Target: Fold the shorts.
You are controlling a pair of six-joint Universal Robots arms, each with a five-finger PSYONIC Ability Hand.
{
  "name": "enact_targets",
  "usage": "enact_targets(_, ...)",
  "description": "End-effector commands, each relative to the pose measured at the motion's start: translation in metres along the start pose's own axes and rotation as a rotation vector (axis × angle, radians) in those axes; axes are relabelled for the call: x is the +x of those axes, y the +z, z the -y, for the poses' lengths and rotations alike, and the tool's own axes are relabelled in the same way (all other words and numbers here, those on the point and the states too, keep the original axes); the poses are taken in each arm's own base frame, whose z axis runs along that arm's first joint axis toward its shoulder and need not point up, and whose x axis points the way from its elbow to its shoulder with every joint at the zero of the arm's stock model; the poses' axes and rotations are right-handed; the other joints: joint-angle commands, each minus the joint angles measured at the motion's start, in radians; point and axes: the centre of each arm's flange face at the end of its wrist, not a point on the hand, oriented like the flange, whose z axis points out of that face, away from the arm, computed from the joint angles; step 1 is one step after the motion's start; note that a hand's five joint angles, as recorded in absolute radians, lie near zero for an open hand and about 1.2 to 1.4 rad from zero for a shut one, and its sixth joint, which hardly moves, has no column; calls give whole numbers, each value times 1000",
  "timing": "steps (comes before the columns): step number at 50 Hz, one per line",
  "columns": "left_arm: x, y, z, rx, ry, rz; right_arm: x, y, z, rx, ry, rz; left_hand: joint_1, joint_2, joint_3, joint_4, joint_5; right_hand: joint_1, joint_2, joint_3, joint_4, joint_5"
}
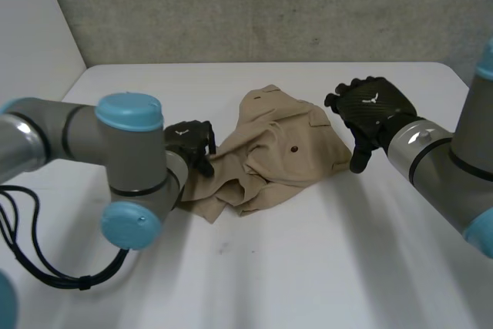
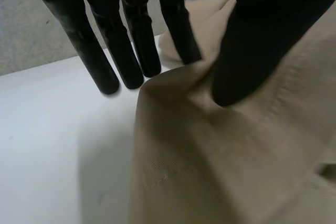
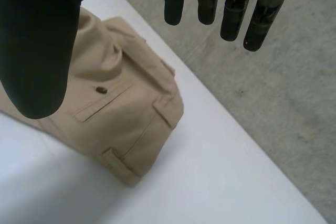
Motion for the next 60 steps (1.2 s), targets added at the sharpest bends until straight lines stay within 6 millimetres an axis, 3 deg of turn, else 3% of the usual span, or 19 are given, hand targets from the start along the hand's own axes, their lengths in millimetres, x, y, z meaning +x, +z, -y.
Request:
enact_targets(1, 4, 3, -4, 7, 45, 5, -1, 11, -10, -21, 15, 1, 491, 528, 532, 545, 552, -29, -45, -33, -59, -69)
enact_targets(4, 5, -4, 4, 22, 73, 0, -2, 16, -12, -19, 26, -3, 491, 528, 532, 545, 552, -29, -45, -33, -59, -69)
enact_targets(8, 5, -27, 35, 88, 65, -12, -1, 22, -13, -9, 127, -11, 491, 528, 532, 545, 552, -29, -45, -33, -59, -69)
enact_targets(16, 15, -94, 104, 284, 57, -110, 7, 30, 1, 44, 375, 11, 491, 528, 532, 545, 552, -29, -45, -33, -59, -69)
enact_targets(20, 13, -114, 122, 344, 50, -121, -2, 30, -2, 25, 400, 82, 491, 528, 532, 545, 552, -29, -45, -33, -59, -69)
enact_targets(26, 13, -124, 130, 371, 47, -125, -21, 36, -23, -44, 458, 134, 491, 528, 532, 545, 552, -29, -45, -33, -59, -69)
enact_targets(28, 14, -126, 132, 377, 46, -125, -29, 41, -38, -94, 502, 146, 491, 528, 532, 545, 552, -29, -45, -33, -59, -69)
enact_targets(32, 15, -126, 132, 380, 45, -129, -55, 48, -57, -135, 547, 186, 491, 528, 532, 545, 552, -29, -45, -33, -59, -69)
enact_targets(36, 15, -126, 132, 380, 43, -129, -63, 64, -70, -101, 554, 106, 491, 528, 532, 545, 552, -29, -45, -33, -59, -69)
enact_targets(42, 15, -123, 134, 395, 40, -125, -81, 64, -75, -107, 547, 86, 491, 528, 532, 545, 552, -29, -45, -33, -59, -69)
enact_targets(48, 11, -118, 131, 391, 39, -112, -81, 49, -63, -83, 531, 91, 491, 528, 532, 545, 552, -17, -32, -20, -47, -57)
enact_targets(51, 10, -118, 131, 389, 36, -110, -81, 46, -64, -86, 527, 95, 491, 528, 532, 545, 552, 119, 103, 115, 89, 79)
enact_targets(60, 8, -117, 133, 395, 30, -105, -96, 51, -86, -144, 495, 115, 491, 528, 532, 545, 552, 93, 77, 89, 63, 52)
